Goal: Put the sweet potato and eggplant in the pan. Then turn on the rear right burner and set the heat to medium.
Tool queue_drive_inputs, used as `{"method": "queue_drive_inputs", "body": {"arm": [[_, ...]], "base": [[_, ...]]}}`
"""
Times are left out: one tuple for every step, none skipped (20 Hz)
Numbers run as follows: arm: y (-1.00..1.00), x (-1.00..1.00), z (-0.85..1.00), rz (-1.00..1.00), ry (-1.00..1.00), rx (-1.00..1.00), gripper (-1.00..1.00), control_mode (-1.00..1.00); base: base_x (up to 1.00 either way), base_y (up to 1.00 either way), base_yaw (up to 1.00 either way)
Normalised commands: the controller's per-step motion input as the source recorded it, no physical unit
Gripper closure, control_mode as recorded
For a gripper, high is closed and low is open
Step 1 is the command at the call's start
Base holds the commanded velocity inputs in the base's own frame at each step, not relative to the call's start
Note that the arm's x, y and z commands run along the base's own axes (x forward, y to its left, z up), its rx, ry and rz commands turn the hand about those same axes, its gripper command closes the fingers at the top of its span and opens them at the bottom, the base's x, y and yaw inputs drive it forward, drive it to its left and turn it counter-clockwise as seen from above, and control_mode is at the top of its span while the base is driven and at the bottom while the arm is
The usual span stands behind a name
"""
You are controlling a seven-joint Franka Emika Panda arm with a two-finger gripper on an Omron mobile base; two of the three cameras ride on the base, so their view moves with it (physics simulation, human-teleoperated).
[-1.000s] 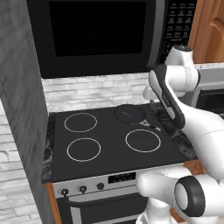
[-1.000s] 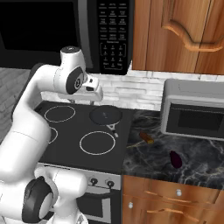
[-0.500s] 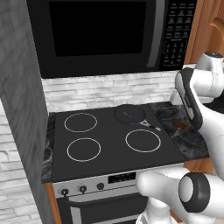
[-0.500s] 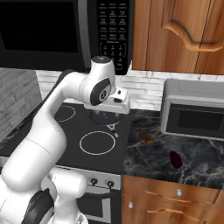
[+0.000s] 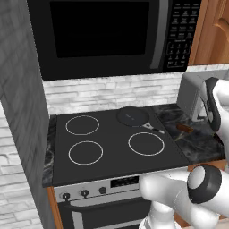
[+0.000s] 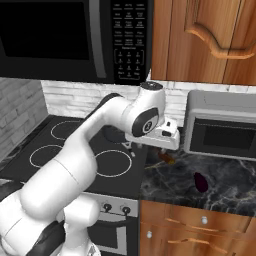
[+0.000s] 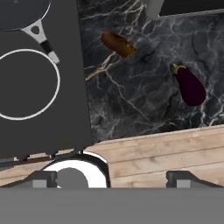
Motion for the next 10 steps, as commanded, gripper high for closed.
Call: {"method": "queue_drive_inputs", "body": {"arm": [[-0.86, -0.16, -0.41, -0.07, 0.05, 0.00, -1.00, -1.00], [-0.86, -0.16, -0.45, -0.07, 0.03, 0.00, -1.00, -1.00], [-0.85, -0.14, -0.44, -0.07, 0.02, 0.00, -1.00, -1.00], [-0.87, -0.04, -0.42, -0.07, 0.01, 0.00, -1.00, -1.00], [-0.90, 0.00, -0.41, -0.06, 0.00, -0.02, -1.00, -1.00], [-0.91, 0.00, -0.39, -0.06, 0.00, -0.03, -1.00, -1.00], [-0.91, 0.00, -0.37, -0.05, 0.00, -0.03, -1.00, -1.00], [-0.90, 0.00, -0.36, -0.04, 0.00, -0.03, -1.00, -1.00], [-0.89, 0.00, -0.31, -0.03, 0.00, -0.03, -1.00, -1.00], [-0.86, 0.00, -0.26, -0.02, 0.00, -0.02, -1.00, -1.00]], "base": [[0.00, 0.00, 0.00], [0.00, 0.00, 0.00], [0.00, 0.00, 0.00], [0.00, 0.00, 0.00], [0.00, 0.00, 0.00], [0.00, 0.00, 0.00], [0.00, 0.00, 0.00], [0.00, 0.00, 0.00], [0.00, 0.00, 0.00], [0.00, 0.00, 0.00]]}}
